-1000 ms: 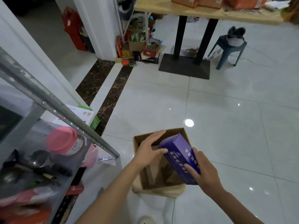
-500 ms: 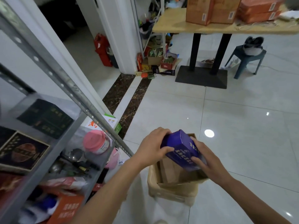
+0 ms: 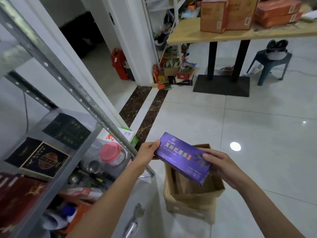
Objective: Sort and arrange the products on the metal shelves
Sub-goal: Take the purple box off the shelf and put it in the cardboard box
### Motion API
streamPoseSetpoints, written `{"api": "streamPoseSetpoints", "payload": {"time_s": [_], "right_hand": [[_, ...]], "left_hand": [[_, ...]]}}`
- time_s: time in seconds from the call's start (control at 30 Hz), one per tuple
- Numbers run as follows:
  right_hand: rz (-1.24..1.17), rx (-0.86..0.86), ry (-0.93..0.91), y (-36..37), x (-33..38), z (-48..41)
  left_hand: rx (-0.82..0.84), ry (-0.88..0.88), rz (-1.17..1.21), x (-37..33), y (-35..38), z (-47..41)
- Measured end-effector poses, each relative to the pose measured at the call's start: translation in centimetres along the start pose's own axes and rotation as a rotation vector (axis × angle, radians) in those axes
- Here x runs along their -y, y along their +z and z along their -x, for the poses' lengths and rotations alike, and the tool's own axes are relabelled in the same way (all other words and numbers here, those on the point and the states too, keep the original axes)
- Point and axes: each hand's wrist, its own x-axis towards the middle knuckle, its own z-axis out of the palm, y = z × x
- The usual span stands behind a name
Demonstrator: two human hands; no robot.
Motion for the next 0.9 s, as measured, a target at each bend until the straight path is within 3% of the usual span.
{"api": "streamPoseSetpoints", "payload": {"time_s": [0.17,0.37,0.5,0.6,0.67,0.8,0.9], "right_hand": [[-0.008,-0.228,0.153,0.6,0.3,-0.3],[-0.145,-0.405,0.302,0.2,-0.4,-0.7],[-0.175,-0.449,0.334,0.1,-1.6,-1.3],[-0.162,-0.373,0.355,0.6,-2.9,-1.7],[-0.115,-0.288,0.39,0.5,-3.9,-2.1],[0.078,0.011,0.473,-0.8,-5.0,-3.4],[0.102,0.03,0.396,-0.9,-6.6,-5.5]], "left_hand": [[-0.03,-0.235,-0.073,1.3,2.7,-2.0],[0.022,0.045,-0.353,2.6,5.6,-1.9],[0.156,-0.051,-0.22,3.7,6.3,-2.8],[0.155,-0.261,0.03,4.2,7.1,-3.9],[0.137,-0.312,0.102,5.2,7.4,-5.2],[0.184,-0.264,0.228,7.8,7.8,-7.2],[0.178,-0.155,0.262,8.9,8.9,-8.6]]}}
